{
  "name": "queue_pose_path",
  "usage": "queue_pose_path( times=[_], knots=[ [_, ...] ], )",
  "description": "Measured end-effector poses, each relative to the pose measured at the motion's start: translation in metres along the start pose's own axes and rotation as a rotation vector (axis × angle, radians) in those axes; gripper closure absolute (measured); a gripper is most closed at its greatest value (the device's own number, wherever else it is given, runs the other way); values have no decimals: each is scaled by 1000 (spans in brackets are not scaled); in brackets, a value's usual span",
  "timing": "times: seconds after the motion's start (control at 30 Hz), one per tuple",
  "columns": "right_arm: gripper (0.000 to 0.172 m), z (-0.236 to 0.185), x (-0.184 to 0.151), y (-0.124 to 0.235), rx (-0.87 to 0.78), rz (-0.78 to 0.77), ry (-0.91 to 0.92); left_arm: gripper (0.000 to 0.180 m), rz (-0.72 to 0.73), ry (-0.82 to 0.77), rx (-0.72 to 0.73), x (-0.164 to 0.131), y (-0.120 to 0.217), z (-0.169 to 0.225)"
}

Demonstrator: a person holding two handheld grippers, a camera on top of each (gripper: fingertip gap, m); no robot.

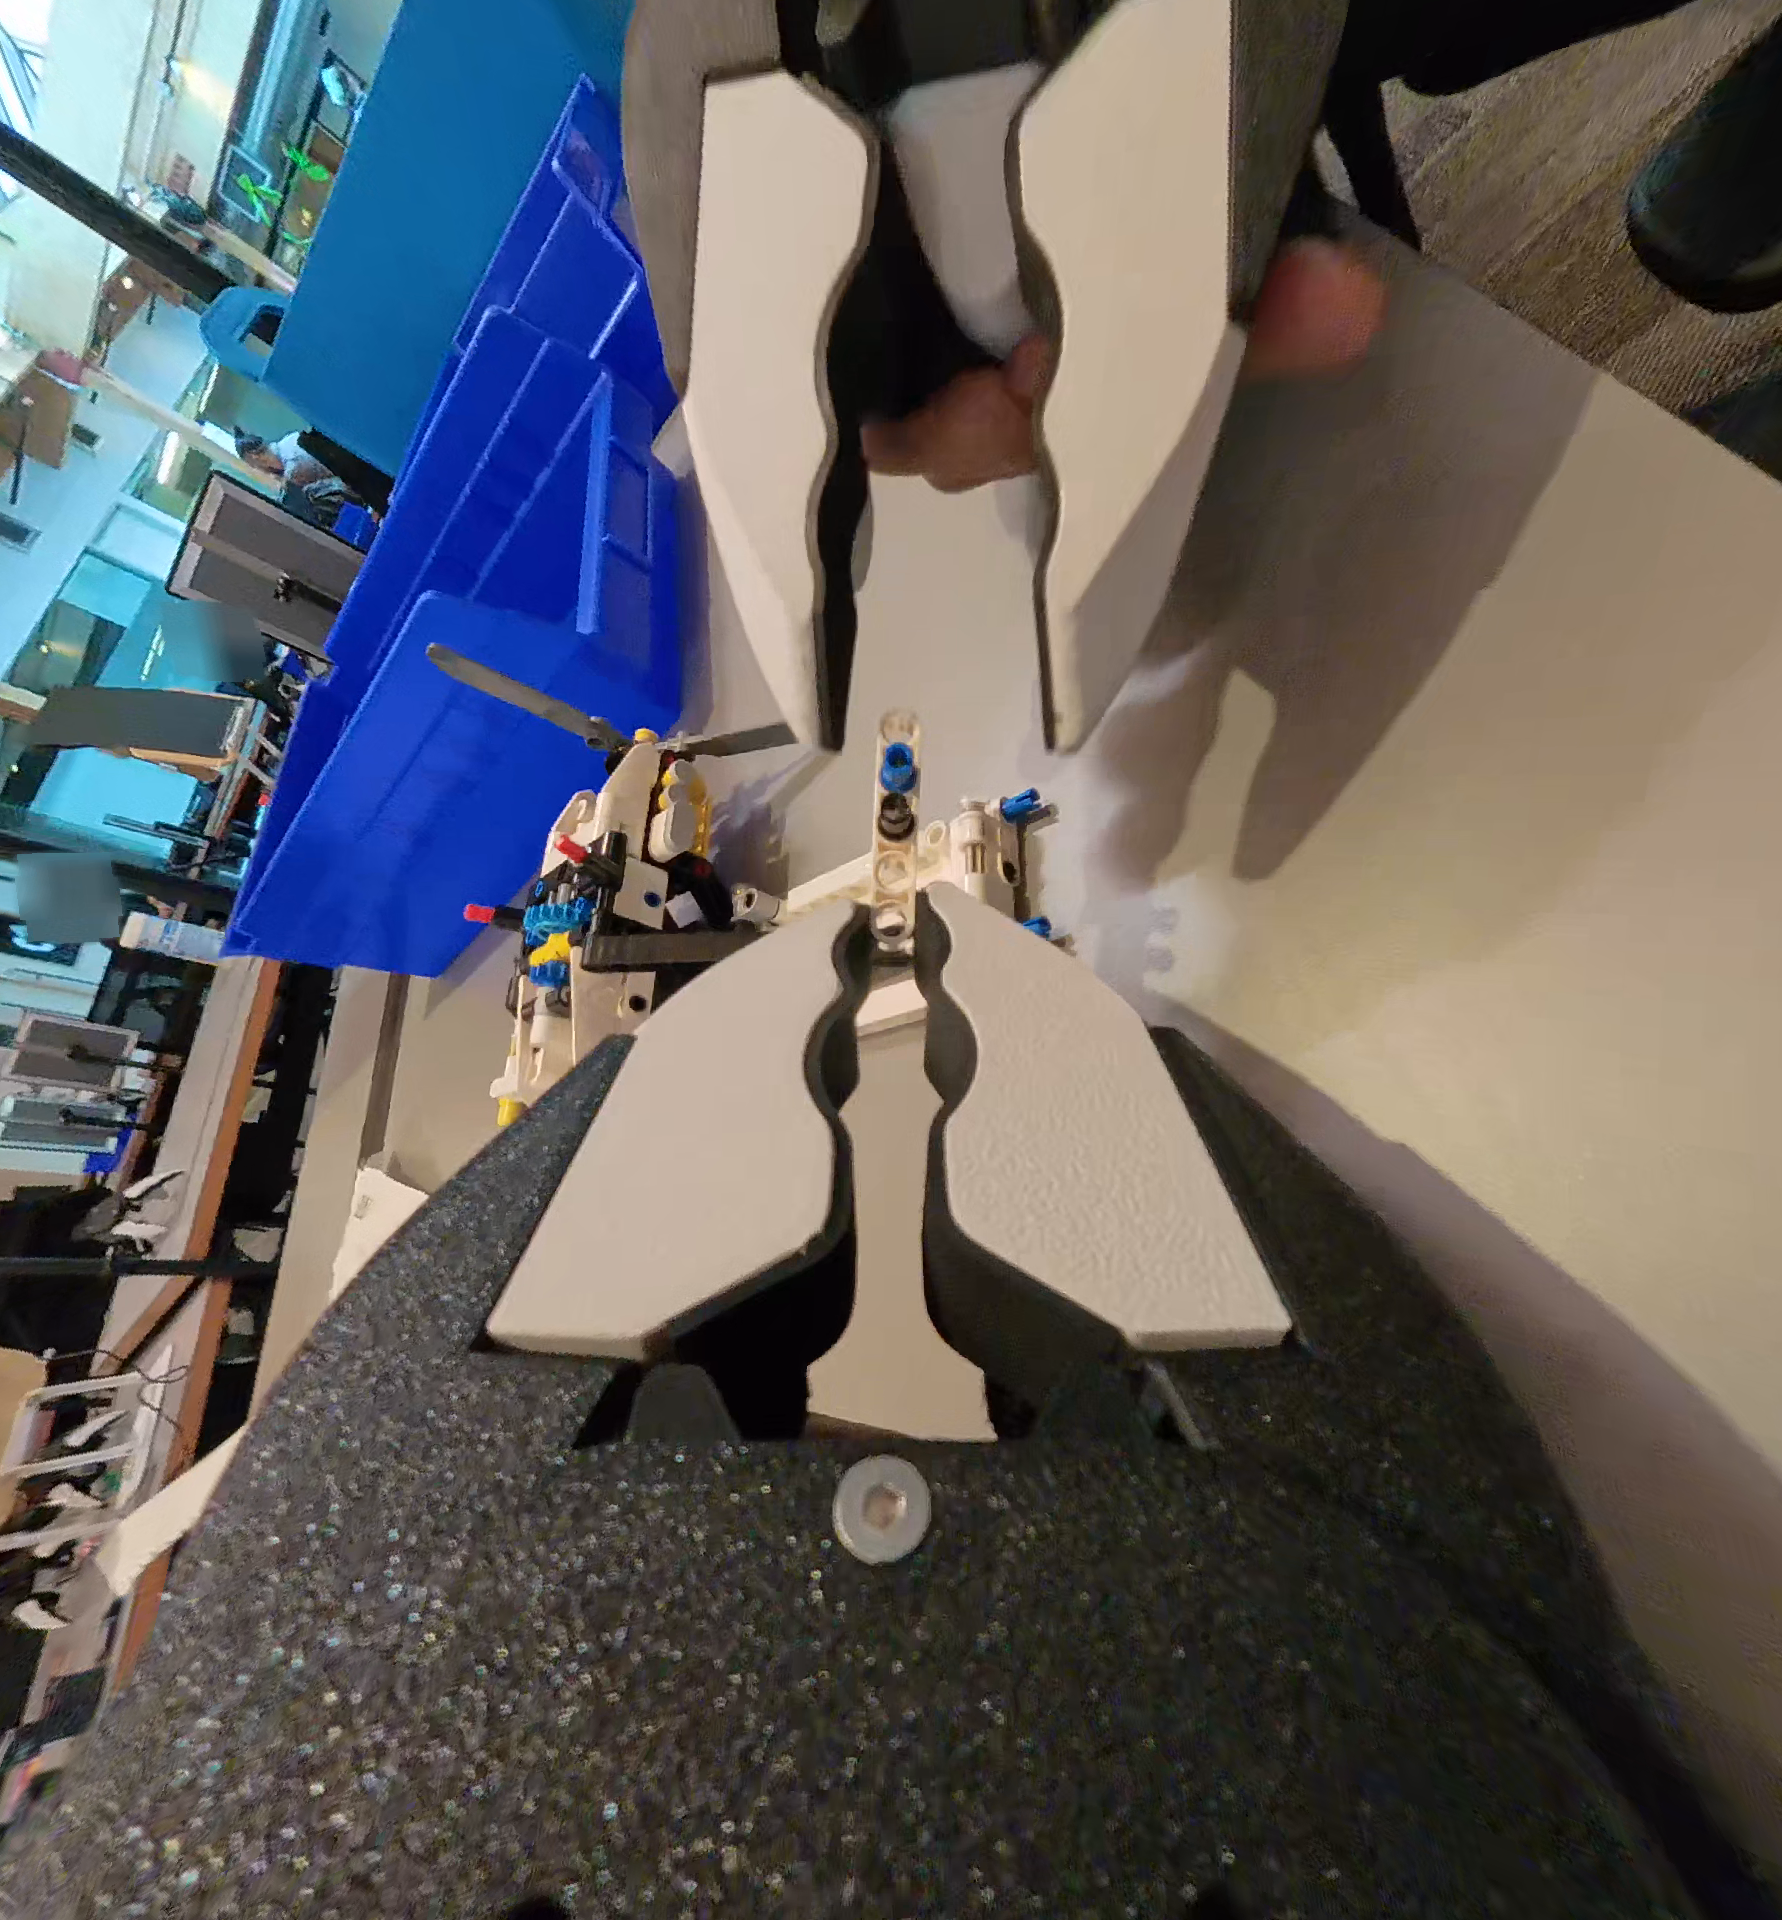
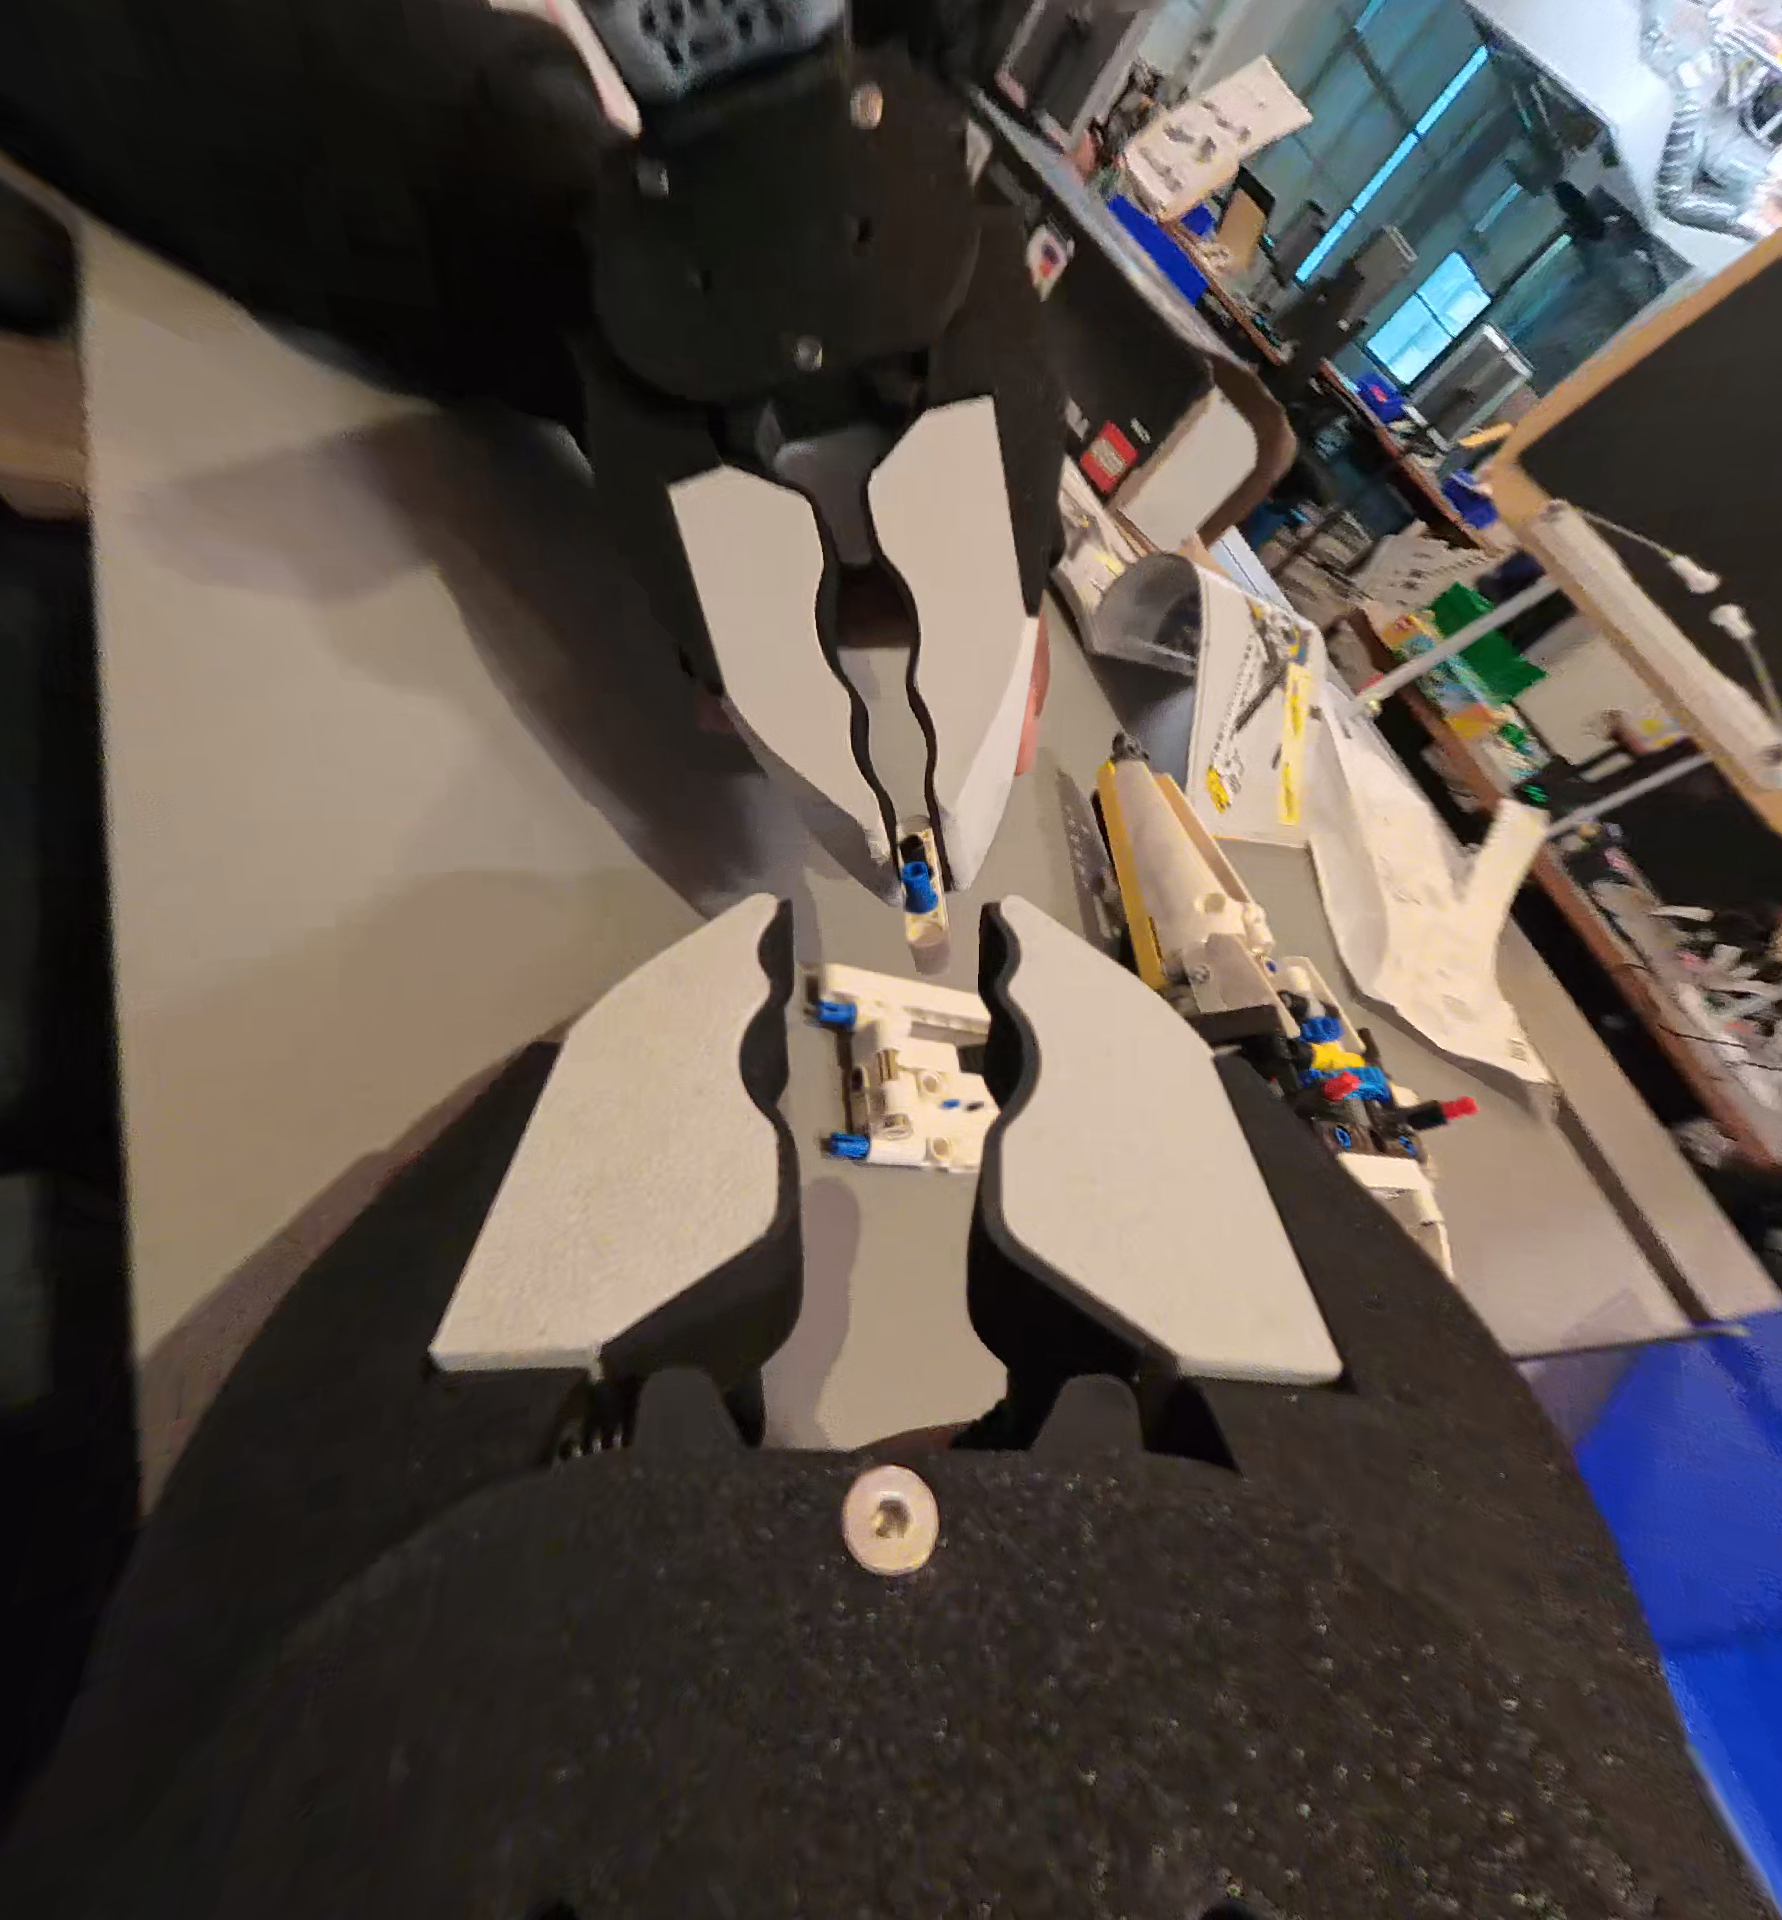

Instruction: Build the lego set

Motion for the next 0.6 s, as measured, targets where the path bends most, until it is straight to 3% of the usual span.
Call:
queue_pose_path(
  times=[0.3, 0.6],
  knots=[
    [162, -4, -15, -12, -66, -142, 129, 173, 5, -68, -32, 4, -5, 8],
    [162, -5, -14, -12, -72, -127, 135, 173, -40, -83, -36, 1, -8, 9]
  ],
)
Point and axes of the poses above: each gripper's, where its closed fingertips meet, y back along the fingers, x out of its top, z = x × y across the jaws, the point moved 6 cm from there along y, back along the fingers, and after that the axes turned 6 degrees about -y, right-handed, at the moved point
